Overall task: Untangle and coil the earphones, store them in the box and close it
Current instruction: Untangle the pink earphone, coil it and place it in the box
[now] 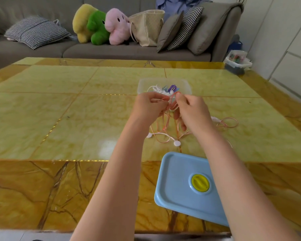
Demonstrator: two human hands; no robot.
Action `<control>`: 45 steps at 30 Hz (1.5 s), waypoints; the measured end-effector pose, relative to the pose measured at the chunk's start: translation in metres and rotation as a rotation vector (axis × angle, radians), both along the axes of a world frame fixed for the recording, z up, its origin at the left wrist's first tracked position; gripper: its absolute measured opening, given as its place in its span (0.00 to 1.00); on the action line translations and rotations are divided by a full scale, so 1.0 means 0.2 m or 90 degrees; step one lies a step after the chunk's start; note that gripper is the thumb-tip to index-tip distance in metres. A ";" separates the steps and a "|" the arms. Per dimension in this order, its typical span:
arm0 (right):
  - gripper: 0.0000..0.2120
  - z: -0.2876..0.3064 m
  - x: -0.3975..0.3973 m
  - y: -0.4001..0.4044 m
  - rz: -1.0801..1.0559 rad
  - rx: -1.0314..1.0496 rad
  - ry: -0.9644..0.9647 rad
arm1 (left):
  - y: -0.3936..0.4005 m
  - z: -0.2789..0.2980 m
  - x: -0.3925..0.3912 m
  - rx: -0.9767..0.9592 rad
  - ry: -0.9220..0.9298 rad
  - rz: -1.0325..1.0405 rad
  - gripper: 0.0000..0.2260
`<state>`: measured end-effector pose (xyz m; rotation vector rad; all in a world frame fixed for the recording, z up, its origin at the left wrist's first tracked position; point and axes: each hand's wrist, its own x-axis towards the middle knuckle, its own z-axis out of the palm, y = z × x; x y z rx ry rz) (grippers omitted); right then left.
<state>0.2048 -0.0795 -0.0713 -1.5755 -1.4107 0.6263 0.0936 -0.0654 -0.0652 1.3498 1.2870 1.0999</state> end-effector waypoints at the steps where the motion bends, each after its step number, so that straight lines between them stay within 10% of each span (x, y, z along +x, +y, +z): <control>1: 0.17 0.00 0.00 0.00 0.016 -0.014 0.008 | 0.00 0.00 -0.01 0.005 0.003 0.001 0.08; 21: 0.13 0.00 0.00 -0.05 0.290 -0.168 0.220 | 0.00 -0.09 -0.06 -0.068 -0.041 0.095 0.10; 27: 0.11 -0.03 -0.05 -0.06 0.145 -0.121 0.285 | -0.02 -0.04 -0.03 -0.085 -0.179 0.089 0.06; 39: 0.07 -0.09 -0.10 -0.01 -0.010 -0.156 0.473 | -0.04 -0.11 -0.07 0.148 0.310 0.079 0.04; 45: 0.11 -0.02 -0.10 -0.02 -0.009 -0.019 0.488 | -0.01 -0.18 -0.08 -0.136 -0.101 0.085 0.09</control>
